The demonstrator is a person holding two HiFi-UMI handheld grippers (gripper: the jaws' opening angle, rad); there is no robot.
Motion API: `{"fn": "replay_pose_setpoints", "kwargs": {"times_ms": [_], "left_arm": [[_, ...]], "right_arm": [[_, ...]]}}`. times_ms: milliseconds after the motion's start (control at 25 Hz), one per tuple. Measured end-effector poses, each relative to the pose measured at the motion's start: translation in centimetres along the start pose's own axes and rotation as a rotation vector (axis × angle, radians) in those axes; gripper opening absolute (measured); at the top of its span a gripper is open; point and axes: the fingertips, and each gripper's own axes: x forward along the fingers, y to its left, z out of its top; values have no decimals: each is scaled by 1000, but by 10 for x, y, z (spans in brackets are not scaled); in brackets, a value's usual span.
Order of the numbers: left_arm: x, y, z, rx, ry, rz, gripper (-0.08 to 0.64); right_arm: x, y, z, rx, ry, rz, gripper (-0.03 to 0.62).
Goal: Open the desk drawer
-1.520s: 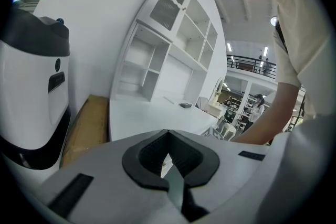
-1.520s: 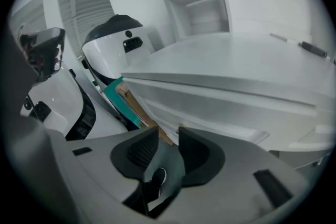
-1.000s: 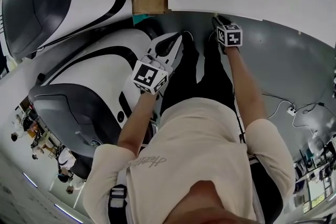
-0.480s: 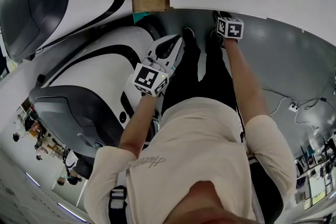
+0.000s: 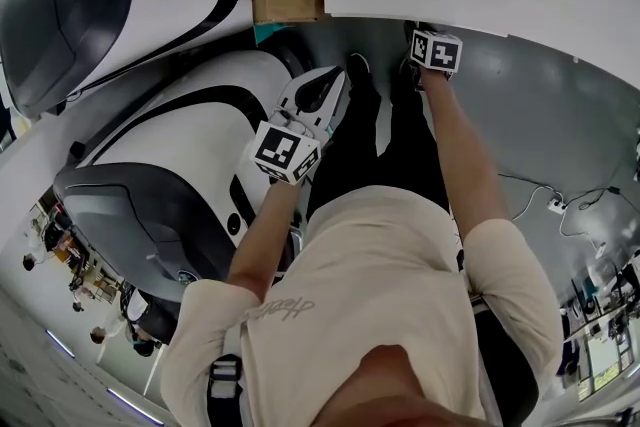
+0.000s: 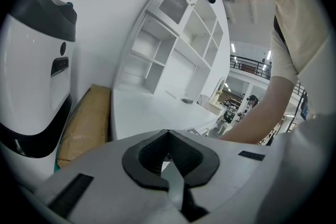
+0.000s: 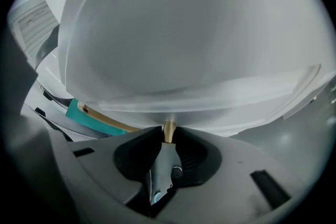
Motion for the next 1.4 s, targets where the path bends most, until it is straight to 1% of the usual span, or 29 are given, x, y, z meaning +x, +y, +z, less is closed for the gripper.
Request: {"fn": "replay_pose_setpoints", "kwargs": {"times_ms": [200,360,680,880,1120,1400], "left_arm": [[0,-6,2,10,-1,-8,0],[-2,-14,4,17,7,-20,0],[-9,-21,28,70,14,-40,0],[-8,-27,39,112,13,-85,0],[-3,-41,49,154,22,-152,0],[2,-59,47,187,37,-220,0]], "right_arm": [[-1,1,-4,5,9,9,83],[-5,3,-19,12,28,7,83],[-17,5,-47,9,72,3,83],[-24,6,-65,-13,94,2,83],[-35,8,-91,21,114,-5,83],[-48,9,-119,24,121,0,83]]}}
